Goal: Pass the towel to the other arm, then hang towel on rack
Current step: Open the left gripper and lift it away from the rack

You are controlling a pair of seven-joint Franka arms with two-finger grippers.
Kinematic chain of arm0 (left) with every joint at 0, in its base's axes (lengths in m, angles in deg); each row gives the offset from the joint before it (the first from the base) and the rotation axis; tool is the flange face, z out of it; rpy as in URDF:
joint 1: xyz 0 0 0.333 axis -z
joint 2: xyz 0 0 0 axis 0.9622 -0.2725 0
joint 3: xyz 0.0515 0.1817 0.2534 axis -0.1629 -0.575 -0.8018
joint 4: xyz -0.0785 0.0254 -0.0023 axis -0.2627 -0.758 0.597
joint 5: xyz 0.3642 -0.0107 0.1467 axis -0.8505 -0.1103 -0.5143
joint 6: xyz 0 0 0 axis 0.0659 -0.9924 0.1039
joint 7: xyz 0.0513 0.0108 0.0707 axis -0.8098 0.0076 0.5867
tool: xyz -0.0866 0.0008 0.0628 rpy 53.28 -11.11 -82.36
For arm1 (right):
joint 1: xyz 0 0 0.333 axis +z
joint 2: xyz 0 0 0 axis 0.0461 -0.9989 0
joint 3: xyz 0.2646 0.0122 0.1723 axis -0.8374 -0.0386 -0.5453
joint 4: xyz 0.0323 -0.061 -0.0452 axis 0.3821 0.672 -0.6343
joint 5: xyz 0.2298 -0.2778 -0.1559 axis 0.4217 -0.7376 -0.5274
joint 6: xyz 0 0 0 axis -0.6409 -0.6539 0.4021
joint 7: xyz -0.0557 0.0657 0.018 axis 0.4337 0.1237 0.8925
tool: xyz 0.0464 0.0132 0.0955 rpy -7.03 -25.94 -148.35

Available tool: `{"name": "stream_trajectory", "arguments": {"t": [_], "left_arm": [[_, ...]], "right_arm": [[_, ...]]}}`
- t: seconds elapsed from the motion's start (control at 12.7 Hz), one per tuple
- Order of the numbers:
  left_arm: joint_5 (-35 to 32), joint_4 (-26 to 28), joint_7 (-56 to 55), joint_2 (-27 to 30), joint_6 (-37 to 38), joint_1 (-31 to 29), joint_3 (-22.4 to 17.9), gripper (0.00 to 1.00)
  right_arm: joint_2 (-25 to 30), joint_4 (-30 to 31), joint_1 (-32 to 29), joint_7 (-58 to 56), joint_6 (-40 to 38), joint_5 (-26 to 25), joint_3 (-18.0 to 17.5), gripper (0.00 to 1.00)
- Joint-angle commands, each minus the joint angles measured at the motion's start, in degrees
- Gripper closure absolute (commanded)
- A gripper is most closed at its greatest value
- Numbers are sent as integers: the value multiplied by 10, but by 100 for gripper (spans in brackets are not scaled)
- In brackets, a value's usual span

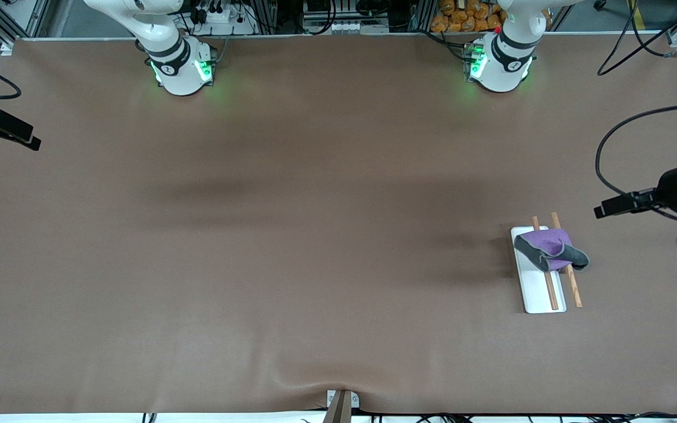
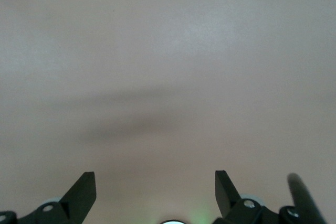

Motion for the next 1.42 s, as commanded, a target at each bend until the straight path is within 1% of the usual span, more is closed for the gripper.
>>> {"name": "stream_trajectory", "arguments": {"t": [0.0,0.24,0.71,1.1,1.26,1.34], "left_arm": [[-16,13,-5,24,12,1,-1,0],[-38,14,-5,33,17,6,8,0],[-38,15,-5,67,45,6,22,0],[-38,17,-7,77,64,7,25,0],[-48,28,-6,92,64,20,24,0],[-71,39,-6,104,64,43,20,0]], "right_arm": [[5,-6,8,5,-3,-2,6,0],[5,-6,9,5,-3,-2,6,0],[5,-6,8,5,-3,0,6,0],[5,-6,8,6,-3,1,6,0],[5,-6,8,5,-3,1,6,0],[5,-6,8,6,-2,1,6,0]]}}
